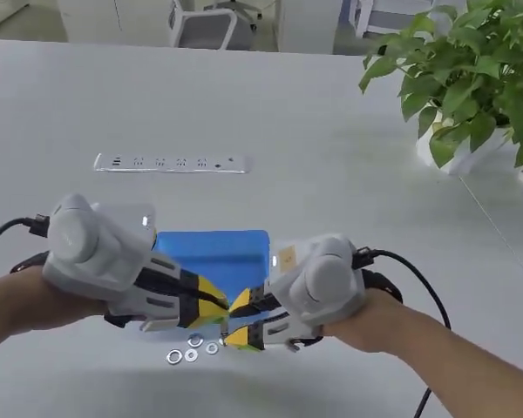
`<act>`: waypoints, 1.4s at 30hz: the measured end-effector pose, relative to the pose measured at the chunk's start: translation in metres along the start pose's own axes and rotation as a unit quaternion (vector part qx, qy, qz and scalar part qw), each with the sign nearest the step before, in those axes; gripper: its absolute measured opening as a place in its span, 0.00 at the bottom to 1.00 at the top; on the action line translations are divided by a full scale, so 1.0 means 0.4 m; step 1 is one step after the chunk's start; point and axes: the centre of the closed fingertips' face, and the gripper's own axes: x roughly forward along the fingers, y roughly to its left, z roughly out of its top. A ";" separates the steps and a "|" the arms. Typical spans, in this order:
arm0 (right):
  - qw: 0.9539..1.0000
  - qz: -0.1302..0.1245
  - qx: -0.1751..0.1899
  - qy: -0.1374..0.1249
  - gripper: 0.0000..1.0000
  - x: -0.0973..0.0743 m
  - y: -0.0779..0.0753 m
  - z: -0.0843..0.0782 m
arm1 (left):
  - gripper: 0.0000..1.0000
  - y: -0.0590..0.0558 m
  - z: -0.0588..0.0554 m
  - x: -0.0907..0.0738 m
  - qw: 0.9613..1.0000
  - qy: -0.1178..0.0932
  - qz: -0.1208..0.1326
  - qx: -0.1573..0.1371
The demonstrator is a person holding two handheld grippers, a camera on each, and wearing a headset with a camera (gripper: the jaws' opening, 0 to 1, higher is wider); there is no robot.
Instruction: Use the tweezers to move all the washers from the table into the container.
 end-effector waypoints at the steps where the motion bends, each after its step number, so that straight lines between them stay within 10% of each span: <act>1: 1.000 0.003 0.000 0.002 0.18 0.005 0.001 -0.004 | 0.06 0.000 0.000 0.000 1.000 0.000 0.000 -0.001; 42: 1.000 -0.001 0.016 0.000 0.10 0.026 0.006 -0.005 | 0.06 -0.005 -0.003 -0.003 1.000 0.009 -0.005 -0.003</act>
